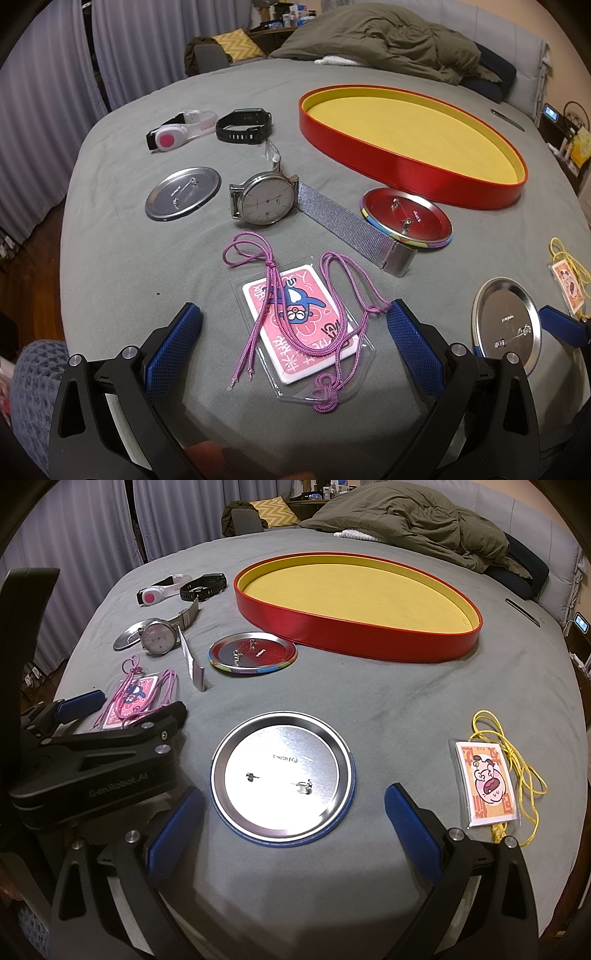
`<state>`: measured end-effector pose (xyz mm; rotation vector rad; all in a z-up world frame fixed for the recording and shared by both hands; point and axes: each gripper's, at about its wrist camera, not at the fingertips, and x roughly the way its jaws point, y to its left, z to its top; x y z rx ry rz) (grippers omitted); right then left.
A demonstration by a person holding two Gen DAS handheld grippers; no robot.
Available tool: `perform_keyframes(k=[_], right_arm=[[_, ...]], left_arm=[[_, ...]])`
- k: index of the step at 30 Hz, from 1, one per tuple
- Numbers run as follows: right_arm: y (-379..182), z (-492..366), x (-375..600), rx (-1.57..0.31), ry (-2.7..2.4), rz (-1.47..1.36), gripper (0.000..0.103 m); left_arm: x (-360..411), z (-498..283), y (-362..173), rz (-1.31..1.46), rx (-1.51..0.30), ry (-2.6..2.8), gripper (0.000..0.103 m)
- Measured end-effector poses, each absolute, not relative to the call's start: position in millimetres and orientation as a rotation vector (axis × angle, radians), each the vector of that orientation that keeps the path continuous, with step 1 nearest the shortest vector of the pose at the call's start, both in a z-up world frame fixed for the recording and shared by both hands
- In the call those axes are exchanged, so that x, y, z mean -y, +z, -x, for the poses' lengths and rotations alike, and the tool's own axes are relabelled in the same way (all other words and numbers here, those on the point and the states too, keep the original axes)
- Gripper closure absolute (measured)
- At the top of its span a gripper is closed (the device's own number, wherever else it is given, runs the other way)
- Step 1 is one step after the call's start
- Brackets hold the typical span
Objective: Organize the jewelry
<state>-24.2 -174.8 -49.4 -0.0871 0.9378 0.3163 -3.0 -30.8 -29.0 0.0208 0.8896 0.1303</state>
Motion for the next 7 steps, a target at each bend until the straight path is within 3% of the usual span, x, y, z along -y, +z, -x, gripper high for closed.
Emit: perform_keyframes(k=[7], right_arm=[[-49.2, 24.1, 174.6, -0.938, 0.316, 0.087, 0.008]], left_arm=[[31.6, 2.1, -28.9, -0.016, -0.890, 0.128, 0.005]])
